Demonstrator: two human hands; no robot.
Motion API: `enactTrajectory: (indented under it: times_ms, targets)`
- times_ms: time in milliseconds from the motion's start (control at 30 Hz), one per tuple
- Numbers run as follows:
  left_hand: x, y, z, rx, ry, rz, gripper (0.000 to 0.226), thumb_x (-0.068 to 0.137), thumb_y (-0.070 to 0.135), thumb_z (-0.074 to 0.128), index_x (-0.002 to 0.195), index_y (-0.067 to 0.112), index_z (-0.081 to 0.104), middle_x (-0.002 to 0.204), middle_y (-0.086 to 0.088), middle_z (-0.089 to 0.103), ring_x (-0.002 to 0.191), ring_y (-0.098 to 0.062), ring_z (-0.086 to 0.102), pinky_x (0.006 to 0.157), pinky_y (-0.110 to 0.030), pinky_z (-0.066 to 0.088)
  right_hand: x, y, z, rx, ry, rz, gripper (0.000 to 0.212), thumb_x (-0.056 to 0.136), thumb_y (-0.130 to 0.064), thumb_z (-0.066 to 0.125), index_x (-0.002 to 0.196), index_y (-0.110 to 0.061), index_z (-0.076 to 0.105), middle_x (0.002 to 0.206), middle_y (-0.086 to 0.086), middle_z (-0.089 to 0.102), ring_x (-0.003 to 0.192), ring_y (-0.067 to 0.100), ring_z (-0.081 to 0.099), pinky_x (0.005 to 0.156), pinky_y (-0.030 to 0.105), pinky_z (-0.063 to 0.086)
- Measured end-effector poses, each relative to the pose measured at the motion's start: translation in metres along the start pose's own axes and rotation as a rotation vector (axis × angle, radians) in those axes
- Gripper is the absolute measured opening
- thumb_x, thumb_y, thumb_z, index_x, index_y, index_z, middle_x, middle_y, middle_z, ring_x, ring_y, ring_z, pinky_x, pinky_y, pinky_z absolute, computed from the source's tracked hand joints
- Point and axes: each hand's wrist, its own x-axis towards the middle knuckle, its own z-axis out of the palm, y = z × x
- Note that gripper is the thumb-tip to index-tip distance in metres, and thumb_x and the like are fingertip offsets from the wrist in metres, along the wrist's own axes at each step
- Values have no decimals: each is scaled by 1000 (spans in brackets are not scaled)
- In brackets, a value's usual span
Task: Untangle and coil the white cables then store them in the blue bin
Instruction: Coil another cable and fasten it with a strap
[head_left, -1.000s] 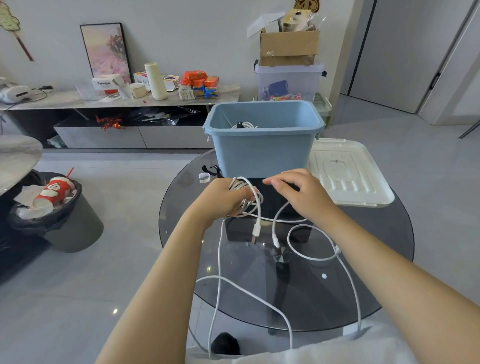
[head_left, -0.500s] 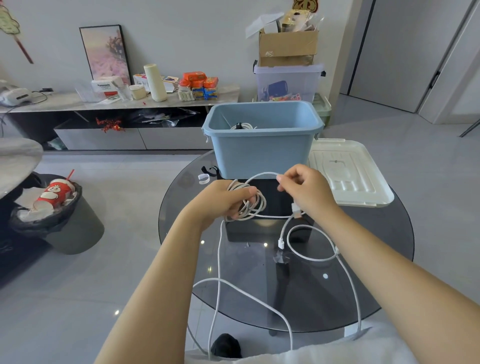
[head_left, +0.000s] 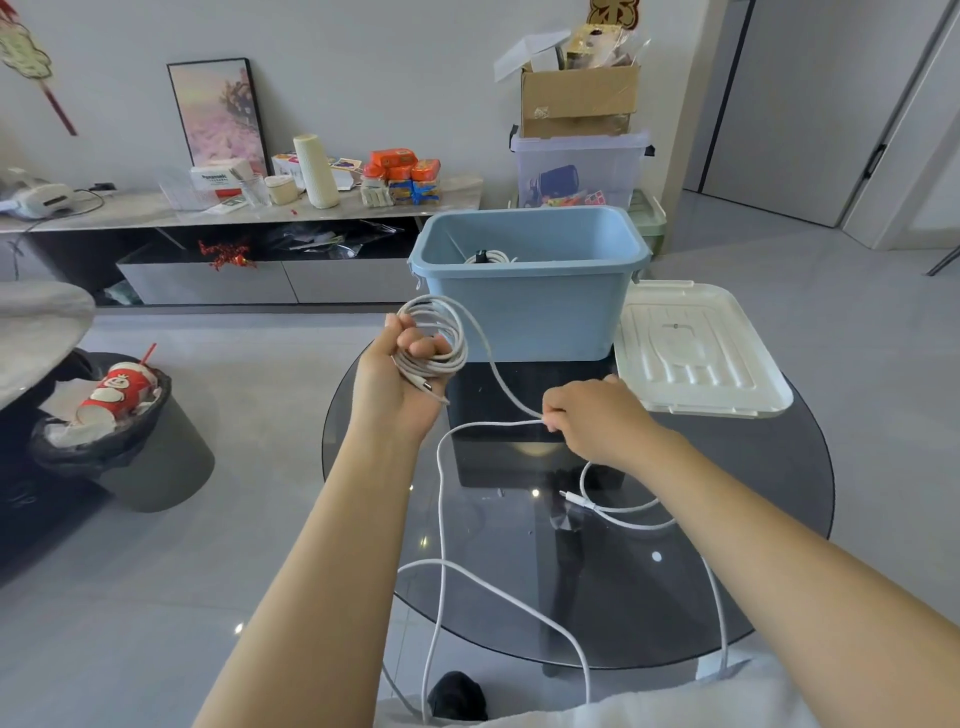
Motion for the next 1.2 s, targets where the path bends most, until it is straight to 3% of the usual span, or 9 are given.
enactTrajectory:
  times_ms: [133, 200, 333, 433, 533, 733, 933, 1067, 1200]
  targets:
    - [3, -4, -2, 182, -8, 57, 27, 103, 12, 27, 95, 5, 52, 71, -3, 67, 66, -16, 68, 83, -31, 52, -12, -16, -5, 123, -143, -132, 22, 97, -22, 34, 85, -20, 53, 88, 1, 61, 82, 23, 56, 74, 37, 44]
    - [4, -9, -5, 245, 14, 51, 24, 103, 10, 27, 101, 3, 51, 84, -6, 74, 75, -19, 72, 85, -34, 52, -17, -23, -10, 178, -111, -166, 25, 98, -27, 35, 88, -20, 56, 78, -3, 59, 75, 20, 54, 66, 34, 42]
    - [7, -12, -8, 334, 51, 78, 25, 101, 8, 31, 83, 8, 48, 71, -3, 70, 67, -19, 70, 74, -33, 51, -22, -33, -16, 284, 55, -222, 19, 97, -36, 44, 94, -19, 53, 62, -7, 50, 59, 16, 47, 56, 31, 36]
    - [9, -9, -8, 306, 158, 84, 31, 98, 1, 32, 70, 13, 39, 46, 3, 43, 38, -12, 47, 53, -25, 42, -25, -31, -15, 573, 176, -212, 18, 89, -35, 61, 81, -23, 50, 52, -6, 46, 49, 11, 40, 53, 24, 35]
    - [9, -4, -13, 371, 246, 33, 32, 97, 1, 33, 67, 13, 39, 39, 6, 31, 32, -8, 30, 43, -18, 35, -21, -19, -15, 840, 234, -119, 19, 83, -30, 70, 73, -24, 55, 49, -5, 40, 47, 9, 34, 49, 19, 31]
    - [11, 4, -21, 318, 248, -90, 23, 97, 5, 39, 75, 7, 46, 42, 5, 27, 33, -7, 24, 37, -17, 34, -12, 8, -10, 1304, 304, 205, 25, 95, -27, 55, 73, -14, 55, 54, -2, 36, 39, 10, 25, 38, 18, 19]
    - [3, 0, -12, 370, 291, -193, 35, 98, 24, 49, 66, 10, 50, 35, 8, 29, 28, -4, 26, 44, -13, 35, -1, 17, -7, 1567, 86, 391, 27, 93, -43, 52, 99, -17, 53, 59, -7, 29, 43, 6, 18, 37, 18, 14]
    - [3, 0, -11, 271, 384, -161, 34, 92, 12, 50, 59, 12, 41, 36, 5, 37, 31, -6, 47, 47, -20, 52, -4, 13, -3, 1461, 200, 465, 22, 99, -36, 45, 92, -19, 57, 61, -1, 37, 40, 7, 24, 35, 18, 20]
    - [2, -3, -10, 276, 402, -81, 31, 91, 7, 39, 60, 12, 40, 40, 1, 49, 45, -10, 64, 48, -24, 55, -9, 6, 1, 1208, 278, 515, 15, 99, -26, 44, 102, -27, 58, 71, 4, 65, 43, 13, 42, 36, 19, 30]
